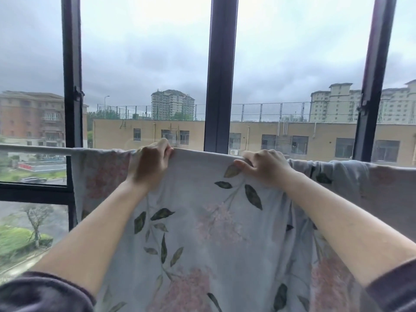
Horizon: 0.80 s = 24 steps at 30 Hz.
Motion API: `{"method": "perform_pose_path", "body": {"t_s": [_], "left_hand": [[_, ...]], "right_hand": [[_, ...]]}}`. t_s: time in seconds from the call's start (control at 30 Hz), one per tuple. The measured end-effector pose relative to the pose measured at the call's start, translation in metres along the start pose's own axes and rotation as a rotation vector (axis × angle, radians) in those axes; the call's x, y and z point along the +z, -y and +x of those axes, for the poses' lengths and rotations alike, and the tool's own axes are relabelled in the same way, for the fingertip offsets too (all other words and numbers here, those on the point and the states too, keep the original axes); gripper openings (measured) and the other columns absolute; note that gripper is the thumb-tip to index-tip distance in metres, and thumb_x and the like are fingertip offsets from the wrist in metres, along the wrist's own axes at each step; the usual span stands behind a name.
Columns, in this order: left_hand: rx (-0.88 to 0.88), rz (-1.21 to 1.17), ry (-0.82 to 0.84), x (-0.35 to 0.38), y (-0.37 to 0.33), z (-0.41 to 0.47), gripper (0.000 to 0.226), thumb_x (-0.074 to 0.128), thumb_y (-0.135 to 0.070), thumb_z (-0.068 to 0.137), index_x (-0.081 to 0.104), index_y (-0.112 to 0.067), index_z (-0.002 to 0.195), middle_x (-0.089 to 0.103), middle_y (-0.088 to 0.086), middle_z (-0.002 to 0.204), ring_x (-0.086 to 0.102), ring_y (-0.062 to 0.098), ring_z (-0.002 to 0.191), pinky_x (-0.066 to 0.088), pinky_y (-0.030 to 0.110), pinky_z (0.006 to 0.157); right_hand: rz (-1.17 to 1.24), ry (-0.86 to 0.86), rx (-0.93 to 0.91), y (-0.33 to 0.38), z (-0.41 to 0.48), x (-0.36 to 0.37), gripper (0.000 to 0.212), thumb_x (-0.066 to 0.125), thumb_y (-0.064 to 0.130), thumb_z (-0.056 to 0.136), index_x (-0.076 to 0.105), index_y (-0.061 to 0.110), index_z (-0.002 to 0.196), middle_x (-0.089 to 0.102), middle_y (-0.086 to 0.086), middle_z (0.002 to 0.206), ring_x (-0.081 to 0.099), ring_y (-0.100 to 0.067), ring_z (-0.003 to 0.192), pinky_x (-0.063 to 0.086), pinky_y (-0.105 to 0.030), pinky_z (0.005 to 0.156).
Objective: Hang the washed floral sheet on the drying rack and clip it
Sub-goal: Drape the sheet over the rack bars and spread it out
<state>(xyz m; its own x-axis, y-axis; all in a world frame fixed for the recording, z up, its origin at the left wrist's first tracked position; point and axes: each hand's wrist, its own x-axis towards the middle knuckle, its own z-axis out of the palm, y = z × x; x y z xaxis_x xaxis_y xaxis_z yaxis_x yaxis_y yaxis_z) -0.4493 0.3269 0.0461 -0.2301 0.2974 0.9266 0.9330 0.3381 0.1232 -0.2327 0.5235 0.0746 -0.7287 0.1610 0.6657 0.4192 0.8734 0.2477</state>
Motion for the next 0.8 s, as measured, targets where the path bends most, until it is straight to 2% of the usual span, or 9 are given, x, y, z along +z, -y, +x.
{"method": "perform_pose_path", "body": {"t_s": [0.07, 0.13, 0.2, 0.33, 0.47, 0.57, 0.67, 0.73, 0.8], "left_hand": [[-0.065, 0.051, -0.046, -0.001, 0.001, -0.005, 0.018, 0.049, -0.026, 0.094, 0.053, -0.014, 0.081, 0.063, 0.005, 0.07, 0.059, 0.028, 0.066, 0.049, 0.042, 0.074], [-0.16, 0.079, -0.076, 0.001, -0.011, -0.006, 0.016, 0.047, -0.018, 0.094, 0.055, -0.012, 0.082, 0.065, 0.008, 0.076, 0.059, 0.029, 0.073, 0.043, 0.047, 0.09], [-0.186, 0.038, -0.075, 0.002, -0.027, -0.003, 0.012, 0.046, -0.015, 0.092, 0.057, -0.013, 0.086, 0.066, 0.005, 0.083, 0.057, 0.025, 0.078, 0.038, 0.047, 0.098], [0.058, -0.124, 0.119, 0.02, -0.064, 0.002, 0.015, 0.051, -0.029, 0.093, 0.062, -0.02, 0.098, 0.069, -0.002, 0.099, 0.061, 0.022, 0.089, 0.044, 0.036, 0.084], [0.088, -0.198, 0.116, 0.033, -0.08, 0.008, 0.025, 0.051, -0.037, 0.089, 0.066, -0.02, 0.079, 0.07, 0.002, 0.073, 0.063, 0.028, 0.069, 0.046, 0.031, 0.063], [0.098, -0.21, 0.109, 0.034, -0.069, 0.011, 0.024, 0.054, -0.027, 0.092, 0.062, -0.012, 0.076, 0.065, 0.007, 0.065, 0.059, 0.028, 0.061, 0.05, 0.035, 0.056], [0.03, -0.216, -0.005, 0.03, -0.051, 0.015, 0.017, 0.053, -0.011, 0.094, 0.062, -0.004, 0.081, 0.065, 0.011, 0.074, 0.059, 0.025, 0.066, 0.047, 0.03, 0.058], [-0.109, -0.248, -0.13, 0.025, -0.042, 0.018, 0.019, 0.049, -0.006, 0.095, 0.063, 0.003, 0.087, 0.064, 0.017, 0.083, 0.054, 0.022, 0.07, 0.039, 0.022, 0.063], [-0.315, -0.315, -0.216, 0.02, -0.037, 0.026, 0.023, 0.046, -0.006, 0.096, 0.063, 0.009, 0.095, 0.063, 0.025, 0.096, 0.055, 0.027, 0.082, 0.034, 0.02, 0.069]], "right_hand": [[-0.001, 0.011, -0.012, 0.003, -0.001, 0.0, 0.049, 0.029, 0.059, 0.095, 0.056, 0.018, 0.096, 0.065, -0.008, 0.089, 0.06, -0.028, 0.088, 0.031, -0.034, 0.069], [-0.006, 0.02, -0.015, 0.006, 0.001, 0.001, 0.047, 0.029, 0.06, 0.094, 0.052, 0.019, 0.089, 0.064, -0.007, 0.087, 0.059, -0.028, 0.087, 0.031, -0.034, 0.069], [-0.018, 0.024, -0.004, 0.007, 0.003, 0.003, 0.049, 0.028, 0.062, 0.093, 0.052, 0.019, 0.088, 0.06, -0.005, 0.081, 0.058, -0.027, 0.085, 0.031, -0.034, 0.069], [-0.024, 0.012, 0.005, 0.004, 0.002, 0.005, 0.053, 0.027, 0.063, 0.092, 0.056, 0.019, 0.092, 0.06, -0.005, 0.082, 0.055, -0.025, 0.082, 0.033, -0.035, 0.069], [0.024, 0.051, 0.004, -0.004, -0.003, 0.0, 0.047, 0.029, 0.062, 0.093, 0.052, 0.021, 0.088, 0.054, -0.001, 0.079, 0.05, -0.021, 0.077, 0.034, -0.034, 0.068], [0.057, 0.071, 0.044, -0.015, -0.007, -0.003, 0.045, 0.027, 0.06, 0.095, 0.051, 0.022, 0.087, 0.059, -0.001, 0.084, 0.055, -0.023, 0.081, 0.035, -0.034, 0.069], [0.036, 0.049, 0.084, -0.031, -0.012, -0.002, 0.054, 0.025, 0.06, 0.094, 0.06, 0.019, 0.096, 0.065, -0.004, 0.087, 0.06, -0.026, 0.085, 0.037, -0.034, 0.068], [0.028, 0.006, 0.08, -0.037, -0.017, -0.001, 0.057, 0.022, 0.062, 0.093, 0.06, 0.019, 0.094, 0.064, -0.003, 0.081, 0.06, -0.027, 0.082, 0.037, -0.034, 0.067], [0.046, -0.012, 0.083, -0.039, -0.018, 0.001, 0.059, 0.021, 0.066, 0.092, 0.056, 0.019, 0.086, 0.057, 0.0, 0.071, 0.058, -0.026, 0.075, 0.037, -0.035, 0.067]]}}
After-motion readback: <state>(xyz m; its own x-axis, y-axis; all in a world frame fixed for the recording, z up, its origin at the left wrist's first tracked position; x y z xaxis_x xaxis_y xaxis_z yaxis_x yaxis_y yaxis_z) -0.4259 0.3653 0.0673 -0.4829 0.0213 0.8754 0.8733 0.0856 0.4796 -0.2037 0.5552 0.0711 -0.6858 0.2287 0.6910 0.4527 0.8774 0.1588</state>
